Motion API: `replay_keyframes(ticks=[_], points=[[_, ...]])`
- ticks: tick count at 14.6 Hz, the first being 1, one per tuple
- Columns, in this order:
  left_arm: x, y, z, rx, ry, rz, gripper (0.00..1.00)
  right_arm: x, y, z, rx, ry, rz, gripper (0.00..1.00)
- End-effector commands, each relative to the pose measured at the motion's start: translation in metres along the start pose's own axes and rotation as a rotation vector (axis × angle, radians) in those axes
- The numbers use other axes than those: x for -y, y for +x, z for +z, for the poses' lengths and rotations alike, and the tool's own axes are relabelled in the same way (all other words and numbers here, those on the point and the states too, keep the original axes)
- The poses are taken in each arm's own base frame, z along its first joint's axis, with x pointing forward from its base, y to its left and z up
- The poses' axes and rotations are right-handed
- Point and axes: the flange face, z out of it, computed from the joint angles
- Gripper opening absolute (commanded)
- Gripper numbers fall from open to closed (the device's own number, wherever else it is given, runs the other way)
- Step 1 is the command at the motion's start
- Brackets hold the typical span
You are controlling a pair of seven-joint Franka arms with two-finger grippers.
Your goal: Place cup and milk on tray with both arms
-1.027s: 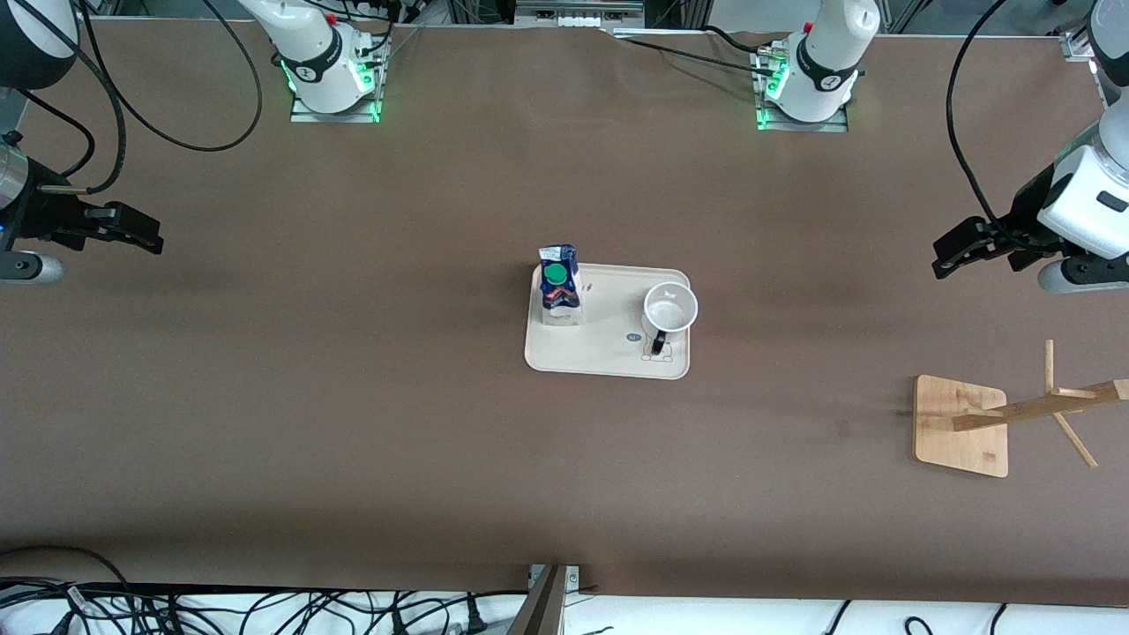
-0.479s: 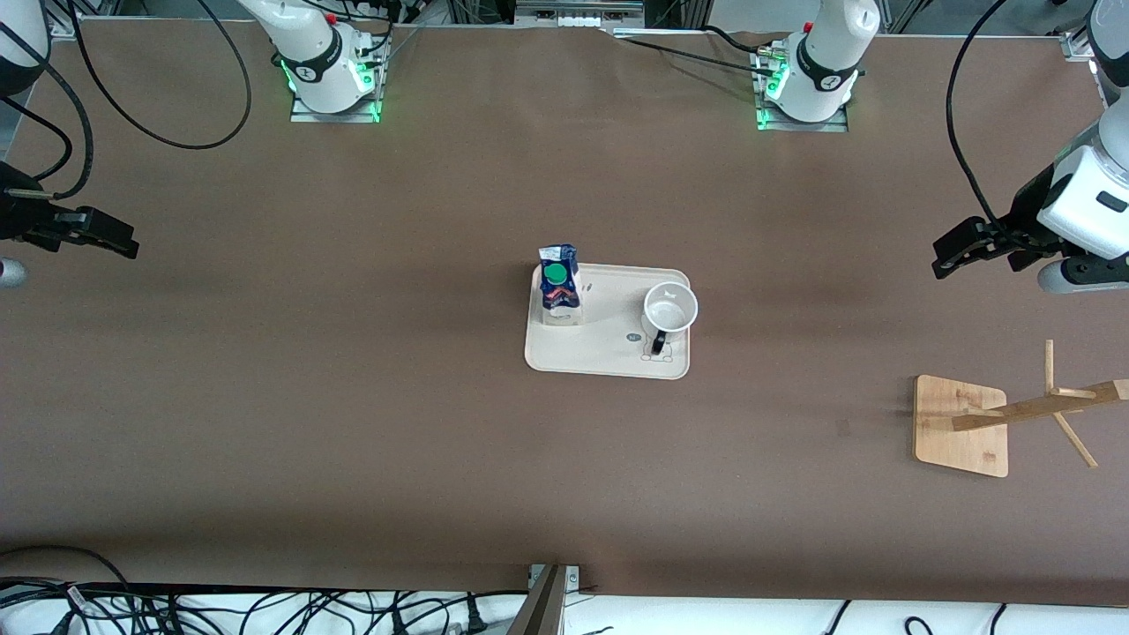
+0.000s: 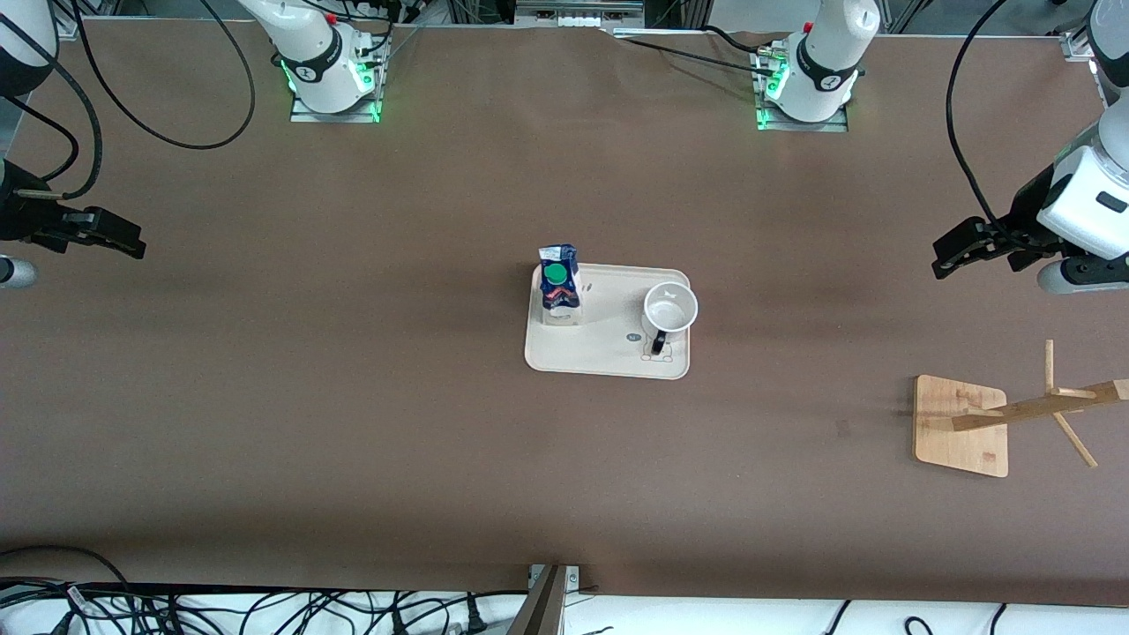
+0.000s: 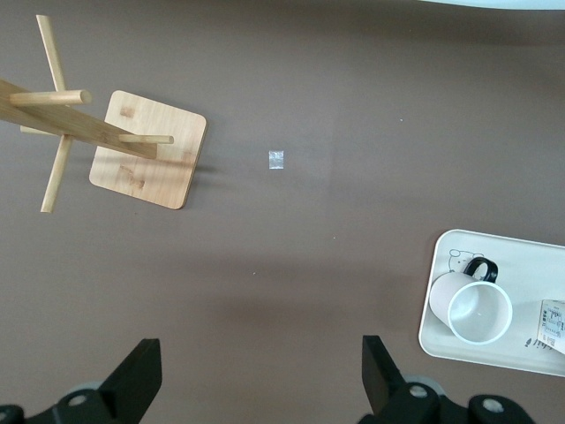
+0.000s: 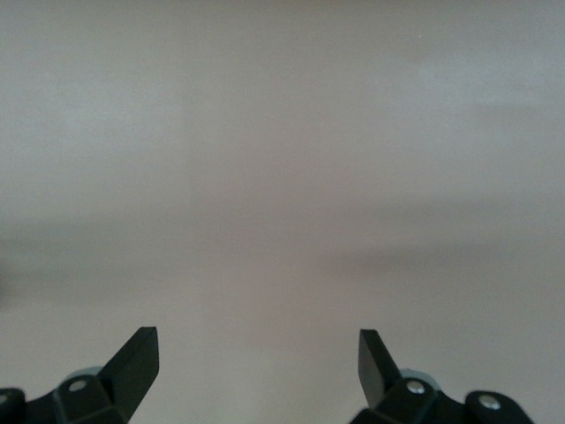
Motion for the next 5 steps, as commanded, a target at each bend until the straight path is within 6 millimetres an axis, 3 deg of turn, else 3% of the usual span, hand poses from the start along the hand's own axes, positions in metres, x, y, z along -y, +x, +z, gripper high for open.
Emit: replay_keyframes(ticks=[1, 3, 5], points=[[-0.0008, 0.004, -0.0046, -0.006, 0.004, 0.009, 1.0, 0.0154, -0.0004, -0.0024, -0.003, 0.04, -0.018, 1.0], [-0.0008, 0.004, -0.0046, -0.006, 0.004, 0.007, 1.0, 0.0202, 0.0003, -0.0028, -0.008, 0.042, -0.024, 1.0], [-0.0009, 0.004, -0.0046, -0.006, 0.002, 0.009, 1.0, 0.0122, 0.0016, -0.0015, -0.003, 0.042, -0.019, 1.0]])
